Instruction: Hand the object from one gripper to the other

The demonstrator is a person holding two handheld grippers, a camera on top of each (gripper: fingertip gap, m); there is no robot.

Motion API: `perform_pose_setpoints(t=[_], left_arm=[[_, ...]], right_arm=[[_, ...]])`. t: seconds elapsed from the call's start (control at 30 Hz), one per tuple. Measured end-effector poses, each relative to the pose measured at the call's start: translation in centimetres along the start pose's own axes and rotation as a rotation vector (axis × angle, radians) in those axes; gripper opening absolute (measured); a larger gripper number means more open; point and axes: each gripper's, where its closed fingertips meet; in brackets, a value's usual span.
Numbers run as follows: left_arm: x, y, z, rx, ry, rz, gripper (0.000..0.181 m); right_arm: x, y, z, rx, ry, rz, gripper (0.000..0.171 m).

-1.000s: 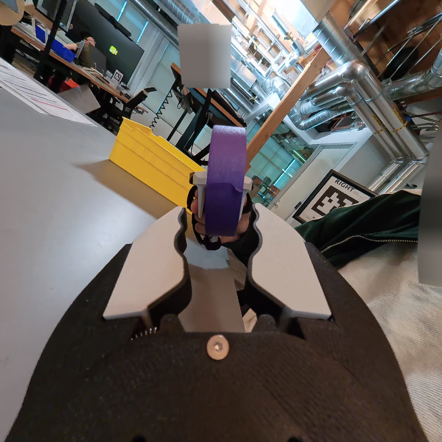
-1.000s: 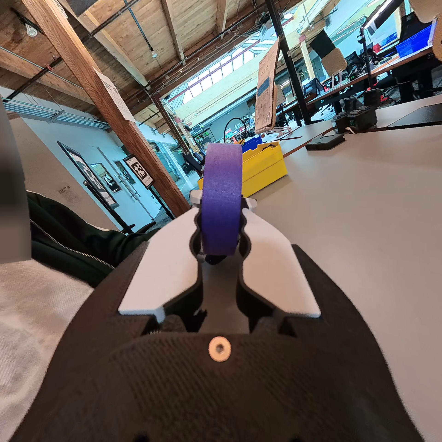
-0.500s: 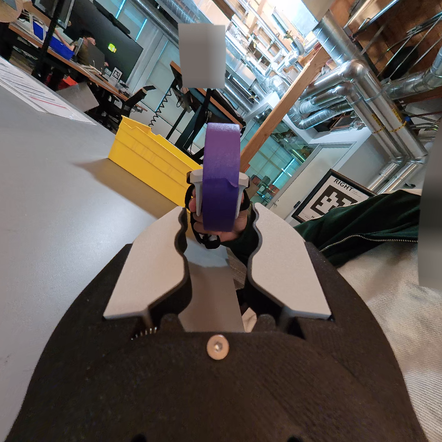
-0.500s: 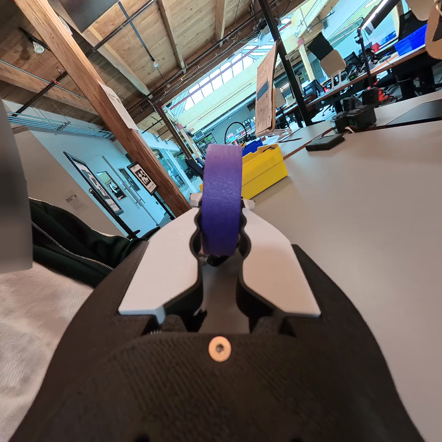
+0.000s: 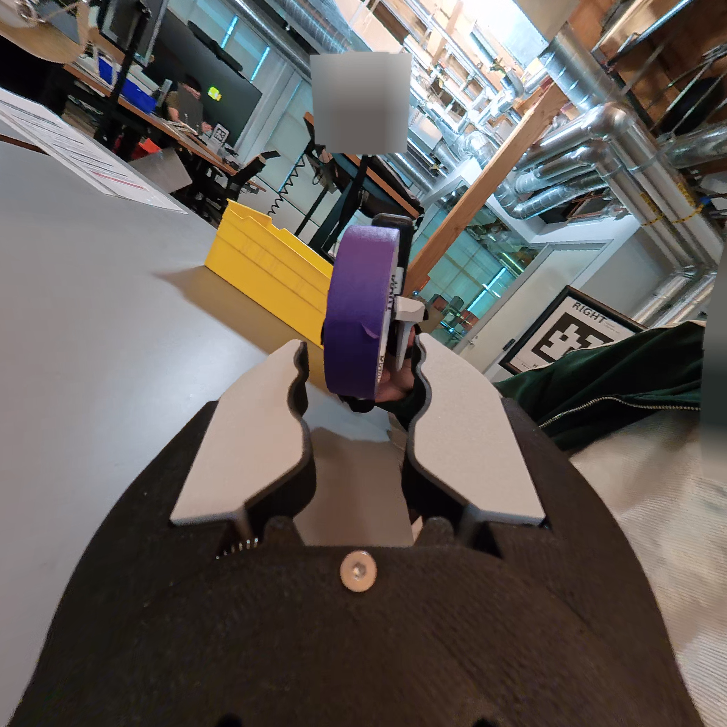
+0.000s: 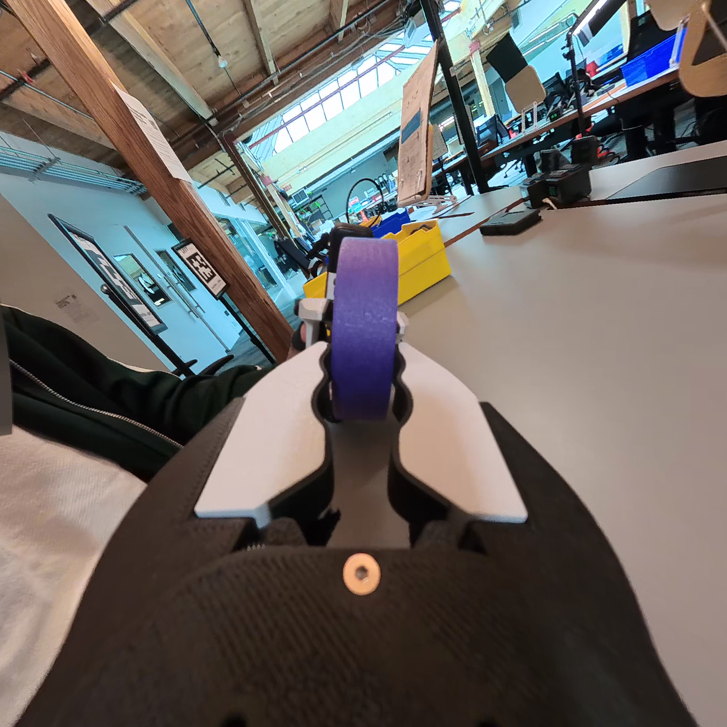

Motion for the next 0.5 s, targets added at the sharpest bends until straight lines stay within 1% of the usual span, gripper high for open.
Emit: perform_pose_setpoints(t=[0.13,0.27,0.37,0.43,0.5], left_arm=[[-1.4,0.9,-0.5,0.038,0.012,-0.099,0.051],[-2.2,2.0,-1.3,0.1,0.034,-0.15,0.049],[-1.5,1.0,-0.7,0.071,0.058,-0.09,0.041],[-0.8,-0.2,-0.2,0.061,0.101,-0.022,0.04],[0.1,-1.2,-0.1,0.098,0.169,0.064,0.04]], right_arm=[[0.6,-0.2,0.4,-0.041,0.053,0.092,0.029],[2.5,0.4,0.5,-0.076,0.147,0.299,0.029],[3.7,0.9,0.5,-0.119,0.247,0.466,0.029],[3.7,0.7,0.6,-0.158,0.337,0.535,0.029],[3.3,0.1,0.7,-0.197,0.432,0.587,0.029]])
Point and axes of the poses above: each gripper's, where its closed fingertips meet, y back along the fingers, z out of its underside, x = y × z across the jaws, and after that the axes turned 13 degrees about -x, right-handed
